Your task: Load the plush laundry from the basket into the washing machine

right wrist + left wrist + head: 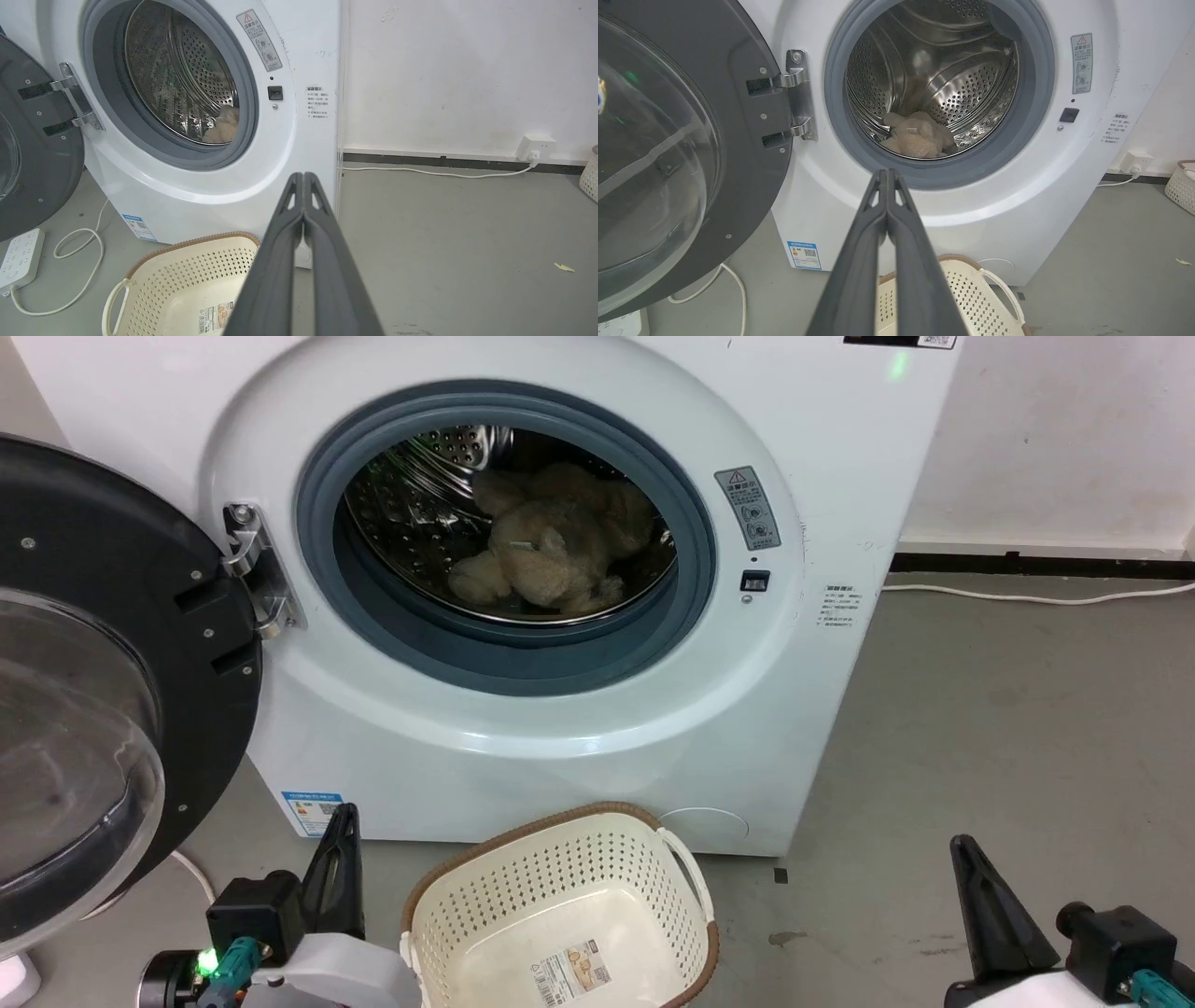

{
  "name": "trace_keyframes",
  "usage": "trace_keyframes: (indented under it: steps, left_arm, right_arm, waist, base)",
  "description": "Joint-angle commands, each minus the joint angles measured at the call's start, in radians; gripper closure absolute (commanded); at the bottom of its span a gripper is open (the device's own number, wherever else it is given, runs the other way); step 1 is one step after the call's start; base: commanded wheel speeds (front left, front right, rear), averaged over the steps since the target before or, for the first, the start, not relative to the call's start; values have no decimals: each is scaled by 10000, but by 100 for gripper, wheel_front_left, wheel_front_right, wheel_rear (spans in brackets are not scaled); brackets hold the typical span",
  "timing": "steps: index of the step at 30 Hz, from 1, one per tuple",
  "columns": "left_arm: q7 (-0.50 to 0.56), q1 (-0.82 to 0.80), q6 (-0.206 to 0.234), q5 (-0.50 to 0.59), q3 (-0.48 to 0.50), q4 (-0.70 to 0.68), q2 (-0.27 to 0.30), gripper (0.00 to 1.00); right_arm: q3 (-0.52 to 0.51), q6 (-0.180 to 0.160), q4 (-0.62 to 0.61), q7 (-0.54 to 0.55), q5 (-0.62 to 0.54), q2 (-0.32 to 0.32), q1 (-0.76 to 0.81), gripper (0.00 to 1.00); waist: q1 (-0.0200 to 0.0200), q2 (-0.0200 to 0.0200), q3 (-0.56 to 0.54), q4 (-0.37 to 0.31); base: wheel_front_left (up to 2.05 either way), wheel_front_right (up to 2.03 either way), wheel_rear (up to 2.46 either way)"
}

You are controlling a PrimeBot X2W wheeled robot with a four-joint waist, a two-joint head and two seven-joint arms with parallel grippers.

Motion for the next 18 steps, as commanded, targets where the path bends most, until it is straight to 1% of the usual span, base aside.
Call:
trace_keyframes:
  steps: [1, 18]
  left_arm:
    - [83, -80, -57, 144, 65, 31, -78, 100]
    - [261, -123, -350, 668, 367, 69, -354, 100]
  right_arm:
    - [23, 3, 49, 54, -117, -7, -222, 100]
    - [71, 5, 188, 245, -395, -9, -483, 100]
  waist:
    - [0, 0, 3, 4]
    - [-1, 0, 36, 51]
  base:
    - [0, 0, 0]
    - [0, 0, 0]
